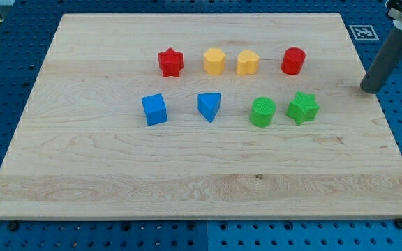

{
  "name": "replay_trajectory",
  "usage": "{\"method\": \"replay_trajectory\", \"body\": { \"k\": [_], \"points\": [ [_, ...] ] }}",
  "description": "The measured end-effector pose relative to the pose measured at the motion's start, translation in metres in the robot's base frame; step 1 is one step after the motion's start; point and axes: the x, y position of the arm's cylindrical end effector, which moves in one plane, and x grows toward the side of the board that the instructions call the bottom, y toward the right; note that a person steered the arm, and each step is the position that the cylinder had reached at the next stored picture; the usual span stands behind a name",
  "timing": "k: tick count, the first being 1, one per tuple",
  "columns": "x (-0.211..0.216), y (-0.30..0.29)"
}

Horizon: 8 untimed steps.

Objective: Push the red circle upwards

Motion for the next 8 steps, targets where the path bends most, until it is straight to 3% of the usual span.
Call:
{"method": "replay_trajectory", "body": {
  "k": [5, 7, 8],
  "points": [
    [0.009, -0.014],
    [-0.014, -0.128],
    [-0.018, -0.136]
  ]
}}
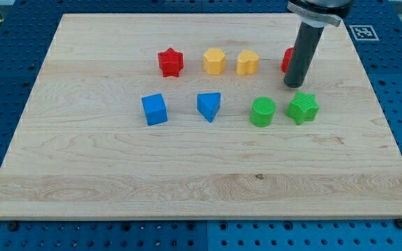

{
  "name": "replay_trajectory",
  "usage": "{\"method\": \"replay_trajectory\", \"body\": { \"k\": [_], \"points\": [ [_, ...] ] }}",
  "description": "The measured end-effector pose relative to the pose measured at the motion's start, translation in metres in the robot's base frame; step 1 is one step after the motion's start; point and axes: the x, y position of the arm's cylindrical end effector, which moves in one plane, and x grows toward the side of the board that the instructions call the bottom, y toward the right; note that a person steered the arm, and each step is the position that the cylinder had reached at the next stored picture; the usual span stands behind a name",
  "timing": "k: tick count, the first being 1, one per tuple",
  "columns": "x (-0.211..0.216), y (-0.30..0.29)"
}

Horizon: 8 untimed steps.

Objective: Push the red circle upwards

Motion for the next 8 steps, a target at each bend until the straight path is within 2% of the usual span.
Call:
{"method": "replay_trajectory", "body": {
  "k": [1, 3, 8],
  "points": [
    [-0.018, -0.022],
    [-0.026, -0.049],
    [-0.03, -0.02]
  ]
}}
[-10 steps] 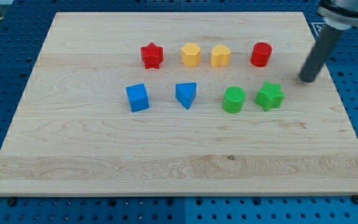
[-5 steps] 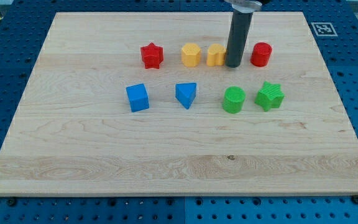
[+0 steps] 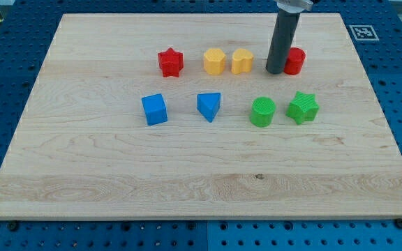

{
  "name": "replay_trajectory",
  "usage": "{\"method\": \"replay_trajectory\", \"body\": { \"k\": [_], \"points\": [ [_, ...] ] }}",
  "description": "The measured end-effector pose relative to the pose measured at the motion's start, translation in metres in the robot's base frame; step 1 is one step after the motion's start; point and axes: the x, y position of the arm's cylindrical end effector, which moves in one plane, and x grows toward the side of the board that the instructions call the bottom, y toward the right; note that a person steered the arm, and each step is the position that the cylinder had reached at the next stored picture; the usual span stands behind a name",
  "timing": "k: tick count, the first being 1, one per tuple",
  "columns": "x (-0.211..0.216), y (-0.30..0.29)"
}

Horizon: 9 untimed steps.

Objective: Push the red circle upwards

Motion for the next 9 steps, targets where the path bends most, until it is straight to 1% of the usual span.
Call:
{"method": "replay_trajectory", "body": {
  "k": [1, 2, 3, 5, 8, 9],
  "points": [
    [0.006, 0.002],
    [0.022, 0.002],
    [0.011, 0.013],
    [-0.001, 0.06],
    [-0.043, 0.054],
    [-0.052, 0.05]
  ]
}}
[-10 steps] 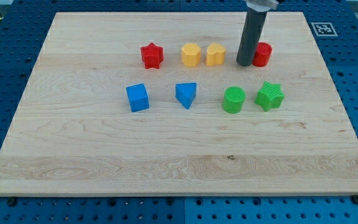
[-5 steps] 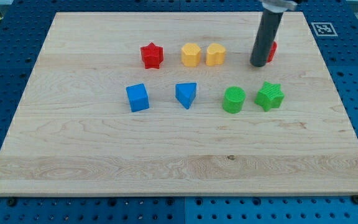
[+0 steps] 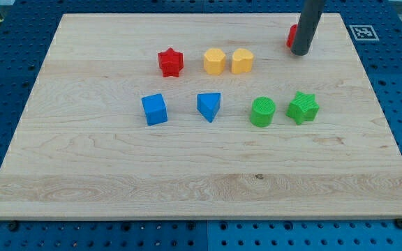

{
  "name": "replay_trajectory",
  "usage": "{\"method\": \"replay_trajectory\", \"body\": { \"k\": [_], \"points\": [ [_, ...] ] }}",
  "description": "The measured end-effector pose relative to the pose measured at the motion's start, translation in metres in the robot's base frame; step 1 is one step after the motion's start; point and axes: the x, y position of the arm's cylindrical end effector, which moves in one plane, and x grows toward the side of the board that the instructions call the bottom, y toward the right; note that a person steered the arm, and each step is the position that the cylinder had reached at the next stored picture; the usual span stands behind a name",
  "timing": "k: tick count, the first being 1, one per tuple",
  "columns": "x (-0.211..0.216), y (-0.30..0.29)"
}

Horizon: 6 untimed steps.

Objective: Push the red circle upwards

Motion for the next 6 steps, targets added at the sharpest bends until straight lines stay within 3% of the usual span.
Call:
{"method": "replay_trajectory", "body": {
  "k": [2, 5, 6],
  "points": [
    [-0.026, -0.034],
    [-0.055, -0.024],
    [-0.047, -0.023]
  ]
}}
